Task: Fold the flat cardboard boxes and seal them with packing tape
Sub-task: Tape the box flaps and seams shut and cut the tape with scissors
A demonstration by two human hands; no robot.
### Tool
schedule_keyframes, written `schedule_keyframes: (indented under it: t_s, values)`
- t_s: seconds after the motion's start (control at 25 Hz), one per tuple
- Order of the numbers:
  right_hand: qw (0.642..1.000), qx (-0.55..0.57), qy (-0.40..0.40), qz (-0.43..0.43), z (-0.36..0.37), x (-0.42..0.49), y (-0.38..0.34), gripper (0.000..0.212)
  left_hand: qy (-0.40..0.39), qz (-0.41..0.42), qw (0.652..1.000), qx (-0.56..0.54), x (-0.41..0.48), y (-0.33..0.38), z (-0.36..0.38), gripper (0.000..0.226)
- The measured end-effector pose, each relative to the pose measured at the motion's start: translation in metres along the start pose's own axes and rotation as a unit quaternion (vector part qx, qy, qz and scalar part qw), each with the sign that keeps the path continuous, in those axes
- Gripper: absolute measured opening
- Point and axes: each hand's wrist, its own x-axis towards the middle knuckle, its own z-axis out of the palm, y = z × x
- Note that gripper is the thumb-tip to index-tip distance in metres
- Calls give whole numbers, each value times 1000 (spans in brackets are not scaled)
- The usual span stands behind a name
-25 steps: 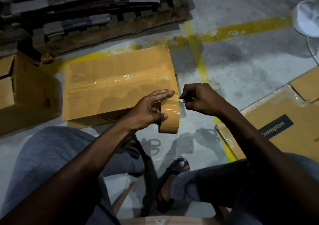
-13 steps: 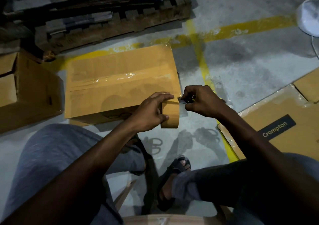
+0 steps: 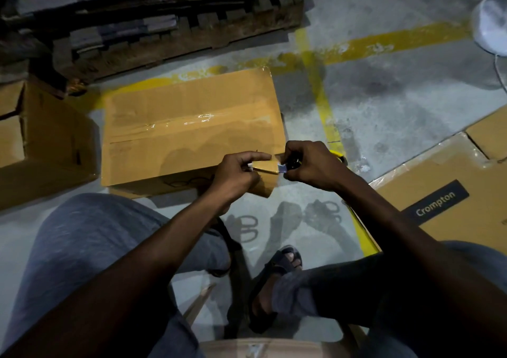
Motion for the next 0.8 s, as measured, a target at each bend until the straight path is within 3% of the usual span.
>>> schedule_keyframes:
  t_s: [0.16,0.32,0.48,0.56,0.64,0.8]
  values:
    - [999,15,-9,38,-2,4,9,29,3,-6,999,-53,1,0,4,59]
    - [999,35,-12,40,-1,5,7,34,71,11,994,-86,3,0,12,28]
    - [998,35,-39,18,6,4,1,22,125,34,989,-70,8,0,17,32]
    - [984,161,-55,56,12,3,-3,22,132,63,989,-29,7,2,21,33]
    - [940,316,-54,118,15,4,-7,31,125,105,987,13,5,4,25,34]
    - [911,368,-24,185,16,9,0,29,112,132,984,39,8,2,32,32]
